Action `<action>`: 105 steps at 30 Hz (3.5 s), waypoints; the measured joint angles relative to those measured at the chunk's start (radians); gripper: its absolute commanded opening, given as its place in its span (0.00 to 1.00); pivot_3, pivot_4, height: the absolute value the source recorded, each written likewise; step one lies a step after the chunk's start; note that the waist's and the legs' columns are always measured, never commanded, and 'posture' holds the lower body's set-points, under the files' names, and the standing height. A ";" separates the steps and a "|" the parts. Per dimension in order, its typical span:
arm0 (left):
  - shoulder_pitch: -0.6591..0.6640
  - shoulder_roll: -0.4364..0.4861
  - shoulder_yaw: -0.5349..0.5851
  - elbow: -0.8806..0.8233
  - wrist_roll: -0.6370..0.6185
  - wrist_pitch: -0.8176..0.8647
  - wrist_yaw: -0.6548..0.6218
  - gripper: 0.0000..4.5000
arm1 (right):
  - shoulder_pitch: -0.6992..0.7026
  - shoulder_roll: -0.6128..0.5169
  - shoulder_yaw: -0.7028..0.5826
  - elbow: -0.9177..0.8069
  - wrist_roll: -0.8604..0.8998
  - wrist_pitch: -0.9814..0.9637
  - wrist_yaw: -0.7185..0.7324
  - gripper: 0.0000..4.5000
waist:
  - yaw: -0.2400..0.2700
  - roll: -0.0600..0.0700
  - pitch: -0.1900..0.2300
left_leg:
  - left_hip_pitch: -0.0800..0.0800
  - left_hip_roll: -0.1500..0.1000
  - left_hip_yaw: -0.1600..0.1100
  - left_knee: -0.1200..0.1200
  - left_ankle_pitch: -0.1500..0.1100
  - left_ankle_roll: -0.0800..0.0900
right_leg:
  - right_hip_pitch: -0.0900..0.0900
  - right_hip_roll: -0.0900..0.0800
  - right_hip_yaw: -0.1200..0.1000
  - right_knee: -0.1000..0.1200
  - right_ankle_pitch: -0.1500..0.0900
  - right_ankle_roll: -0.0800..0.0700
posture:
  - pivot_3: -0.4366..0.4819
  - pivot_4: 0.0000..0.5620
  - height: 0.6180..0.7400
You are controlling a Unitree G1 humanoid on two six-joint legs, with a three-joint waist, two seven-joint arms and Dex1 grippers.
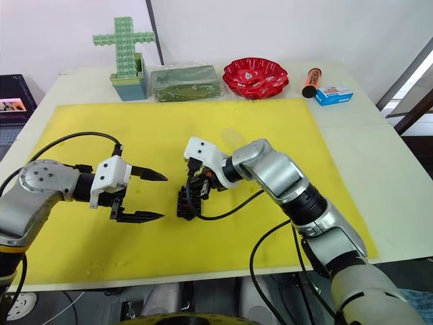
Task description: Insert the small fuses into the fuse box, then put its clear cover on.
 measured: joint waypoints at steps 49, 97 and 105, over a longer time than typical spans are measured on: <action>0.264 0.074 0.268 -0.112 -0.089 0.096 0.077 1.00 | -0.144 -0.053 -0.299 0.573 -0.020 -0.243 -0.229 0.99 | 0.000 0.003 0.004 | -0.001 0.000 0.002 -0.001 0.000 0.000 | -0.001 -0.001 0.000 -0.001 -0.001 -0.003 | 0.48 0.27 1.00; 0.368 -0.325 -0.176 -0.410 0.156 0.368 0.749 1.00 | -0.097 0.087 -0.291 0.542 -0.203 -0.239 -0.280 0.41 | 0.001 0.003 0.003 | 0.000 -0.001 0.000 0.000 0.000 0.000 | 0.000 -0.001 0.001 0.000 0.000 0.001 | 0.48 0.27 1.00; 0.308 -0.532 -0.263 -0.373 0.267 0.449 0.981 1.00 | -0.097 0.088 -0.293 0.466 -0.172 -0.178 -0.311 0.41 | 0.001 0.003 0.003 | 0.000 -0.001 0.000 0.000 0.000 0.000 | 0.001 -0.001 0.001 0.000 0.001 0.001 | 0.48 0.27 1.00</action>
